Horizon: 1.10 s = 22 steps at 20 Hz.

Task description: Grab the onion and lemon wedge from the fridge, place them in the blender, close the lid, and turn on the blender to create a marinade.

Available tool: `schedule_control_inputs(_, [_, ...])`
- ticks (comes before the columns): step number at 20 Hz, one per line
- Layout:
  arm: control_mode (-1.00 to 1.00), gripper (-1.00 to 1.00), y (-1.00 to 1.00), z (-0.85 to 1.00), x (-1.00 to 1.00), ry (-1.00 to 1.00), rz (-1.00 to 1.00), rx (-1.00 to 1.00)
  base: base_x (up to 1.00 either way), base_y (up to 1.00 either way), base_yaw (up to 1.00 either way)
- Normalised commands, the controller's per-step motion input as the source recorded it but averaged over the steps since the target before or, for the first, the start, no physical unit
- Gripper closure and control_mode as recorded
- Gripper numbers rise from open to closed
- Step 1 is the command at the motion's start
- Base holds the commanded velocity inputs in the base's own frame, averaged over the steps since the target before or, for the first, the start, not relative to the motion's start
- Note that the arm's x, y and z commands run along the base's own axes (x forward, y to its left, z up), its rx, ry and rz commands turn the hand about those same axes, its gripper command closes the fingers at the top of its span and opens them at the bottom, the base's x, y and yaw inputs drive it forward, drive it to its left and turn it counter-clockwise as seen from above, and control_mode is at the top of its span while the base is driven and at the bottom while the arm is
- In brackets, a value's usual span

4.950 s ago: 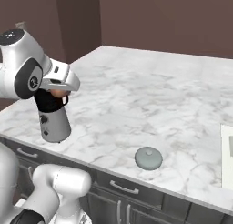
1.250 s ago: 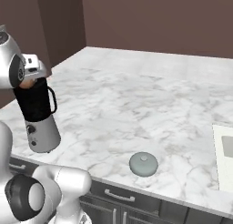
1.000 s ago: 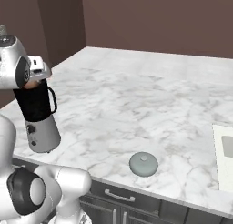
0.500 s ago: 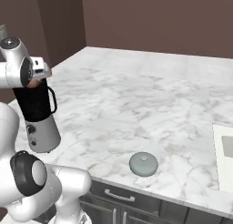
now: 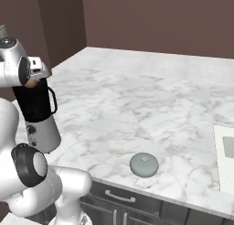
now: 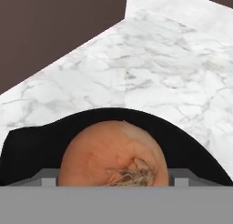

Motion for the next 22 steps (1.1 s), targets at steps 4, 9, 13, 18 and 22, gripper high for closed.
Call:
schedule_control_inputs(4, [-1.0, -1.0, -0.09, 0.01, -0.15, 0.0, -0.03, 0.0, 0.0, 0.0, 0.0])
schedule_control_inputs(9, [-1.0, -1.0, -0.15, 0.09, -0.38, 0.0, -0.03, 0.0, 0.0, 0.0, 0.0])
schedule_control_inputs(13, [-1.0, -1.0, -0.25, 0.24, -0.43, -0.03, -0.03, 0.0, 0.0, 0.0, 0.0])
schedule_control_inputs(18, [-1.0, -1.0, -0.35, 0.35, -0.51, -0.11, -0.02, 0.0, 0.0, 0.0, 0.0])
schedule_control_inputs(22, [-1.0, -1.0, -0.62, 0.27, -0.5, -0.1, -0.04, 0.02, 0.0, 0.0, 0.0])
